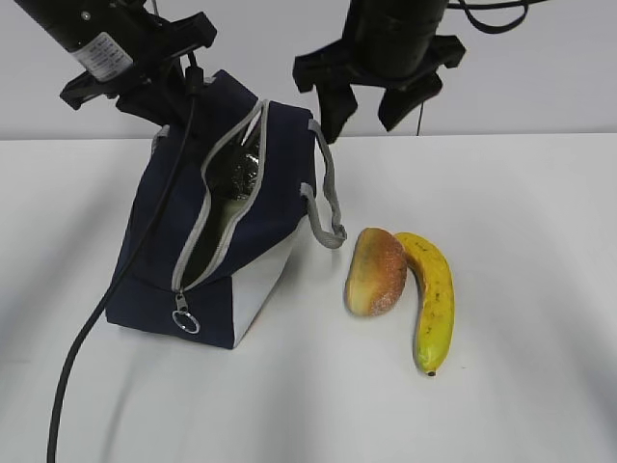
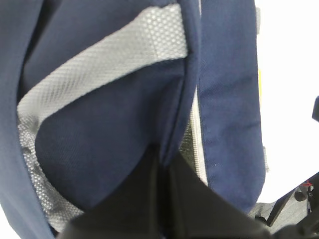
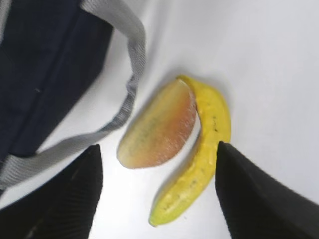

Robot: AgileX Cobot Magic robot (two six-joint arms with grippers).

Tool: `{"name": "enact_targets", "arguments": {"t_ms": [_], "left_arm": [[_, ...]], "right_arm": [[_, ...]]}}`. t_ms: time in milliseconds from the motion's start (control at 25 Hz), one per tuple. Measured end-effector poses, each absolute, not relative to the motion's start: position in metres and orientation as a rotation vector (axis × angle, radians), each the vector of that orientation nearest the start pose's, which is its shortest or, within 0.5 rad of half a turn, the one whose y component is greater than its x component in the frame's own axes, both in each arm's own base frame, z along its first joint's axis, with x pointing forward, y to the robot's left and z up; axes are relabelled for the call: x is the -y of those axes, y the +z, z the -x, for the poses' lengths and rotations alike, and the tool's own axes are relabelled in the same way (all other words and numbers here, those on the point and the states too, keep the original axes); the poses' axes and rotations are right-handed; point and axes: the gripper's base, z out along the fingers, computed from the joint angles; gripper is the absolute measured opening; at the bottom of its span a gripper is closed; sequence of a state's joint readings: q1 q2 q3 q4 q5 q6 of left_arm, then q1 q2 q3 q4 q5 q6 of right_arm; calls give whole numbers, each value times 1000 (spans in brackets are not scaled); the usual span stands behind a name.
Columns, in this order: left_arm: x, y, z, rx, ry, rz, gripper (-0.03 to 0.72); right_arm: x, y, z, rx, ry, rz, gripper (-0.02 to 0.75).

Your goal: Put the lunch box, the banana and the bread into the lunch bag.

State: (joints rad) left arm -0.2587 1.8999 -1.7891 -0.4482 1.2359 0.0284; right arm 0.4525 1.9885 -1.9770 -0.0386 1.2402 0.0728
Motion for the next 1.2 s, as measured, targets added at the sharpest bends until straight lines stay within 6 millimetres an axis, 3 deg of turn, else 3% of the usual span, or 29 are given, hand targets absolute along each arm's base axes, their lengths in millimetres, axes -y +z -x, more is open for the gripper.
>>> {"name": "enact_targets", "arguments": {"t_ms": [360,600,800,960,1200], "left_arm": [[140,316,-384,-2794,-682,-288,-1],[140,316,-384,-2794,-682,-288,-1],[140,316,-384,-2795,-681,-288,-1],[140,316,-384,-2795,-681,-288,-1],[140,316,-384,-2795,-681,-288,-1]], "right_arm": [[-149,292,-347,-2845,-146,475,519],[-126,250,-312,-2983,-196,379,519],[-113,222,-309,-2990,-55,174,519],[-95,218,-321,-2932,61,-5,519],[-83,207,-333,-2901,79,-89,519]]}}
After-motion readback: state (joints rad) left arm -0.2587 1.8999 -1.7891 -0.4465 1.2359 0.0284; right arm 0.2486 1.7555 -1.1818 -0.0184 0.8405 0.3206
